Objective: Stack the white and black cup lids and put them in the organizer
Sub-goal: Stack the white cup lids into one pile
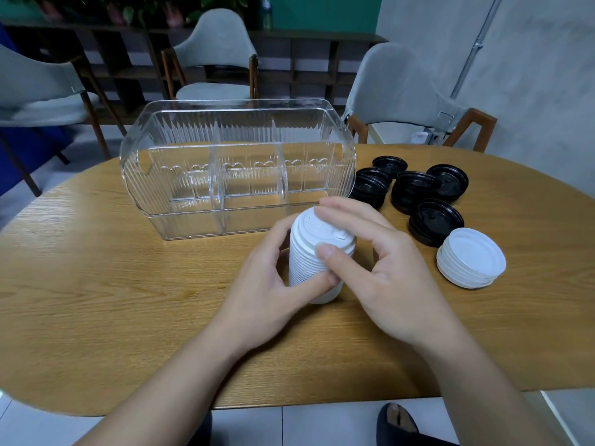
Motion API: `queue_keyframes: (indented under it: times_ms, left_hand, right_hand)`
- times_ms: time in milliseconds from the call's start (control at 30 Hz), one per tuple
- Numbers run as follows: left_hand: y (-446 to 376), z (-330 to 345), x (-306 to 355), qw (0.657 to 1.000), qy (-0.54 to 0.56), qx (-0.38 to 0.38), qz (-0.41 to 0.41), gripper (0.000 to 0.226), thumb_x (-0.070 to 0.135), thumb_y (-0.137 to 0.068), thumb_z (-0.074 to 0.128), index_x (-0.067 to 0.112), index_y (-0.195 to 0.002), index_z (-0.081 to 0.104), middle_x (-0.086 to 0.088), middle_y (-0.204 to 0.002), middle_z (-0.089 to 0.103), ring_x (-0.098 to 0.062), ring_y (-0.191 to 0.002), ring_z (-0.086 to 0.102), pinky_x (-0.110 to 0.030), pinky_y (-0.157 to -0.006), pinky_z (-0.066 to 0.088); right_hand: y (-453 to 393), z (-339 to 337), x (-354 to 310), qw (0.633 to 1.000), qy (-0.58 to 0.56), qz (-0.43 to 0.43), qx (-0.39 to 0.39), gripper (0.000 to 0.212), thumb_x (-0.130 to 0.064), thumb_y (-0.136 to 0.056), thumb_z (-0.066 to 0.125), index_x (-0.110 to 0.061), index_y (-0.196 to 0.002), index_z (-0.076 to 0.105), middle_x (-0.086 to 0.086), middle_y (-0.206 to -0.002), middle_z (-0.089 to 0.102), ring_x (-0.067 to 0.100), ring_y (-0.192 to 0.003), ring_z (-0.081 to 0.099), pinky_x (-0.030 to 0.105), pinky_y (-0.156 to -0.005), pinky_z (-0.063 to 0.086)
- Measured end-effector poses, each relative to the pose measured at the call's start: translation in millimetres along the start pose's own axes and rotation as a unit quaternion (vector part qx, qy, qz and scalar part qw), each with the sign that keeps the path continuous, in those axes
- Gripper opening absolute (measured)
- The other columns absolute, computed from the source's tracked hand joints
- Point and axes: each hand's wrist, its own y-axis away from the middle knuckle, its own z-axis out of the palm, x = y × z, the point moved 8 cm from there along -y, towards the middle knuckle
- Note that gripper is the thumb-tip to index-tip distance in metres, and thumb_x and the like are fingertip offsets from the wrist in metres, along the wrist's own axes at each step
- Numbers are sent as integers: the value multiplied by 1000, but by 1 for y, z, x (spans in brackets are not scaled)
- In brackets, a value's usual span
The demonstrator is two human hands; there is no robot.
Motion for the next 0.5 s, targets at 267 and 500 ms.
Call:
queue_keyframes:
  times_ms: [267,500]
  left_hand:
    - [1,4,3,1000,13,-26,11,71,17,-95,90,27,-157,58,5,-147,72,-28,-141,66,-57,-119,51]
    - [4,4,8,999,-30,7,23,69,20,-92,91,31,-153,61,18,-142,73,-14,-138,67,-42,-117,54]
  right_hand:
    - [3,-5,4,1000,-4,0,-7,41,-18,-101,79,-26,-141,74,-21,-152,62,-1,-148,52,22,-122,40]
    - [11,-4,8,998,-12,13,65,46,-21,-95,85,-26,-140,75,-21,-150,65,-4,-144,54,21,-120,43]
